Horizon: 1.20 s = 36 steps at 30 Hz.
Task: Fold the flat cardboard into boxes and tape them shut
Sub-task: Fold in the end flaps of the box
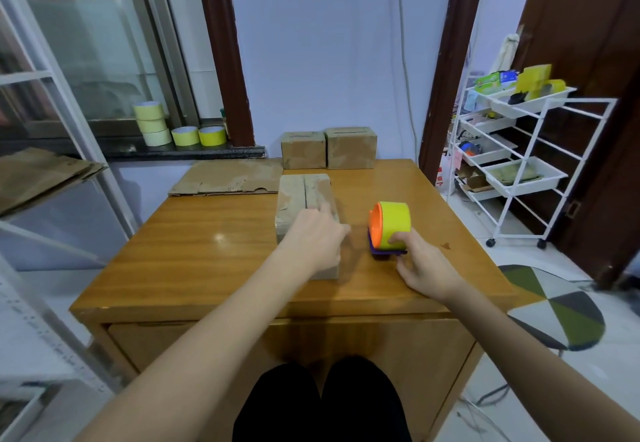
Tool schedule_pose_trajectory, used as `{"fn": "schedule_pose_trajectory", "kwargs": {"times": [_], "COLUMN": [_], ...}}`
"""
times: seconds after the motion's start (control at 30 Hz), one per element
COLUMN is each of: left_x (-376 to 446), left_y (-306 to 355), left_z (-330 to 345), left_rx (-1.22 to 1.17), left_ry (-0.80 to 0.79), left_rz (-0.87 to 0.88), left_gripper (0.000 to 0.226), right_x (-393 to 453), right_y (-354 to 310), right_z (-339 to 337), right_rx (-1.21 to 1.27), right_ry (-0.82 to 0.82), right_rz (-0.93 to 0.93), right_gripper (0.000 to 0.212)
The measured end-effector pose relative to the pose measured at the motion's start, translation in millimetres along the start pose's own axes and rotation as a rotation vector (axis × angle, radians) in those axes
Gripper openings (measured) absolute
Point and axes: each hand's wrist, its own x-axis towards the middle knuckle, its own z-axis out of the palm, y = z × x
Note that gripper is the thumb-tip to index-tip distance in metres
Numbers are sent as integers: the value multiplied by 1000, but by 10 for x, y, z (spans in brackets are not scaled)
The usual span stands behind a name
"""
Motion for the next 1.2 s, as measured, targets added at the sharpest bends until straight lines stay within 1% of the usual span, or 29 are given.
{"fn": "schedule_pose_trajectory", "kwargs": {"times": [0.13, 0.23, 0.3, 0.4, 0.47, 0.5, 0.53, 0.57, 0.6, 0.63, 0.7, 0.73, 0.77, 0.8, 0.83, 0.87, 0.93, 1.0, 1.07, 1.1, 1.17, 1.2], "left_x": [-12, -52, -58, -47, -66, -84, -95, -107, -120, -144, -205, -239, -278, -318, -353, -385, -433, -439, -427, -418, -414, -425], "left_y": [-3, 7, 25, 22, -26, -70, -124, -183, -249, -317, -453, -507, -541, -549, -533, -487, -336, -176, -70, -47, -32, -25], "left_z": [66, 69, 65, 45, 35, 19, 6, -14, -12, -20, 27, 79, 142, 211, 287, 349, 429, 434, 412, 406, 410, 416], "left_rx": [-44, -44, -69, -193, -372, -516, -724, -980, -1238, -1427, -1596, -1648, -1703, -1755, -1802, -1839, -1888, -1941, -1976, -1993, -2012, -2010], "left_ry": [0, -10, -11, -10, -8, -10, -9, 4, 49, 138, 372, 472, 537, 559, 543, 491, 372, 303, 283, 278, 264, 254], "left_rz": [-35, -48, -60, -87, -149, -199, -256, -313, -361, -405, -528, -597, -660, -712, -749, -775, -770, -713, -657, -648, -649, -643], "left_gripper": [52, 37, 35, 51, 67, 71, 70, 65, 55, 44, 25, 22, 24, 27, 31, 37, 45, 49, 52, 53, 55, 56], "right_x": [-139, -201, -233, -290, -329, -340, -339, -329, -304, -266, -154, -90, -21, 47, 122, 191, 313, 433, 517, 521, 550, 542], "right_y": [17, -22, -62, -94, -150, -195, -247, -303, -376, -453, -636, -746, -842, -930, -1012, -1078, -1227, -1360, -1421, -1435, -1428, -1418], "right_z": [-13, -12, -30, -52, -91, -119, -148, -177, -207, -234, -269, -269, -249, -215, -175, -116, -5, 79, 183, 207, 211, 178], "right_rx": [33, 12, 13, 164, 243, 243, 222, 192, 169, 164, 219, 270, 326, 381, 444, 524, 719, 856, 936, 995, 1138, 1129], "right_ry": [-36, -6, 30, 84, 142, 177, 215, 258, 303, 342, 370, 352, 318, 266, 209, 156, 85, 81, 112, 115, 117, 146], "right_rz": [49, 44, 68, 184, 220, 232, 239, 234, 216, 188, 133, 115, 116, 137, 177, 235, 372, 482, 530, 549, 649, 693], "right_gripper": [39, 25, 23, 27, 27, 28, 30, 32, 32, 31, 30, 30, 32, 37, 43, 49, 54, 52, 50, 50, 50, 50]}}
